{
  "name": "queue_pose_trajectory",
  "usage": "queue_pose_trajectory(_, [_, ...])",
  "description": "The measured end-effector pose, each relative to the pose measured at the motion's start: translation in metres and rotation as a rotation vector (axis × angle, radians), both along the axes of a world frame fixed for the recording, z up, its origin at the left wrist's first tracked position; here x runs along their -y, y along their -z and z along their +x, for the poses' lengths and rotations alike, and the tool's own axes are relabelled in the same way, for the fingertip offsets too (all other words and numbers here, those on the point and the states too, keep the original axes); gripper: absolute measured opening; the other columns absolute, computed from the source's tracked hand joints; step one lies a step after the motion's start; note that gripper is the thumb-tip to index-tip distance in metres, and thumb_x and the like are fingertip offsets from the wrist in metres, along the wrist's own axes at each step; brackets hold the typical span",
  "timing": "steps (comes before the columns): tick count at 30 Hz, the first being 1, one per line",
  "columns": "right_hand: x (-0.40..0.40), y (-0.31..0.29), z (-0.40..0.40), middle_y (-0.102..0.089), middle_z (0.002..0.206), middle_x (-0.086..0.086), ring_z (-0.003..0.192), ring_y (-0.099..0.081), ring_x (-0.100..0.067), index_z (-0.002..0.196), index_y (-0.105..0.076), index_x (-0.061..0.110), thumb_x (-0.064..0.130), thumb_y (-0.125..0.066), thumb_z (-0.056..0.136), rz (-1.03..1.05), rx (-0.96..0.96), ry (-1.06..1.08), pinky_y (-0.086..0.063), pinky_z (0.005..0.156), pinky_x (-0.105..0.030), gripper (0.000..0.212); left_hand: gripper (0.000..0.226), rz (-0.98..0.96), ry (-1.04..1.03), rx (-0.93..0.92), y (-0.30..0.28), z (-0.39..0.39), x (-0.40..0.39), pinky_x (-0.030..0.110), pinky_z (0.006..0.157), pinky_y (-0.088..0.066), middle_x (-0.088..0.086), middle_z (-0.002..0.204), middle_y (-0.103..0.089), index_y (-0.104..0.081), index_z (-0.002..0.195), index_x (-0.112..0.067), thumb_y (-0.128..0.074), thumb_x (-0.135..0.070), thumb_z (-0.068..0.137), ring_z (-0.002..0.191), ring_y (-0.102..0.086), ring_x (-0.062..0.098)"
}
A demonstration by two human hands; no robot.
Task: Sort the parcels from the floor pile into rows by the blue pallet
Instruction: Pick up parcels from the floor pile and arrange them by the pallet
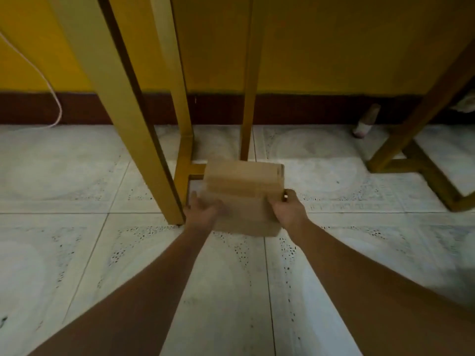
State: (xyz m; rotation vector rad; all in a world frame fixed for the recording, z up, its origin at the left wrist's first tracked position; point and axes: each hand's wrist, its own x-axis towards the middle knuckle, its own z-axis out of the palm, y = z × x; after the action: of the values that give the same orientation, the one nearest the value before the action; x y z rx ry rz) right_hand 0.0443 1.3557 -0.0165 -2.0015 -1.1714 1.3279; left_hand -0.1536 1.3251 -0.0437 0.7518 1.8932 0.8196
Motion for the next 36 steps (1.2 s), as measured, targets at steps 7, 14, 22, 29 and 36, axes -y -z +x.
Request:
queue_pose_trajectory(7, [0.108, -0.194, 0.048, -0.045, 0.141, -0.010, 0.121, -0.049, -0.035, 0.145, -0.035, 0.032, 0.087, -0.036, 0.069, -0.210, -0.146, 0.209, -0.040, 0.106, -0.055, 0.094, 0.052, -0.189, 0.073, 0.167, -0.232, 0.039, 0.116, 0.031, 0.088, -0.041, 0.005, 0.133, -0.050, -0.041, 0.143, -0.020, -0.060, -0.024, 0.095, 0.117, -0.051, 0.026])
queue_pose_trajectory(14, [0.216, -0.477, 0.104, -0.040, 0.150, -0.003, 0.133, -0.043, -0.032, 0.135, -0.040, 0.055, 0.104, -0.019, 0.058, -0.173, -0.335, 0.356, -0.031, 0.110, -0.062, 0.093, 0.042, -0.124, 0.097, 0.088, -0.570, 0.078, 0.205, 0.031, 0.076, -0.044, 0.021, 0.124, -0.057, -0.041, 0.114, -0.007, -0.067, -0.030, 0.090, 0.089, -0.054, 0.024])
queue_pose_trajectory(22, [0.392, -0.812, 0.153, -0.059, 0.133, -0.008, 0.119, -0.058, -0.027, 0.137, -0.048, 0.026, 0.079, -0.029, 0.088, 0.333, -0.654, 0.430, -0.049, 0.100, -0.049, 0.075, 0.077, 0.246, 0.292, 0.177, -0.878, 0.120, 0.358, 0.042, 0.107, -0.040, -0.003, 0.145, -0.046, -0.034, 0.148, -0.029, -0.041, -0.075, 0.086, 0.130, -0.047, 0.021])
queue_pose_trajectory(29, [0.597, -0.896, 0.209, -0.069, 0.104, -0.009, 0.093, -0.066, -0.020, 0.105, -0.060, 0.022, 0.064, -0.034, 0.096, 0.486, -0.704, 0.463, -0.051, 0.071, -0.033, 0.050, 0.081, 0.343, 0.285, 0.445, -0.943, 0.156, 0.530, 0.039, 0.085, -0.052, 0.005, 0.127, -0.062, -0.048, 0.134, -0.021, -0.042, -0.078, 0.077, 0.111, -0.061, 0.024])
queue_pose_trajectory(36, [0.723, -0.919, 0.293, -0.070, 0.112, -0.013, 0.088, -0.069, -0.021, 0.121, -0.053, 0.021, 0.049, -0.053, 0.095, 0.511, -0.618, 0.374, -0.053, 0.065, -0.034, 0.038, 0.083, 0.377, 0.547, 0.387, -0.970, 0.231, 0.640, 0.035, 0.079, -0.055, -0.005, 0.133, -0.054, -0.033, 0.144, -0.046, -0.056, -0.081, 0.072, 0.112, -0.058, 0.019])
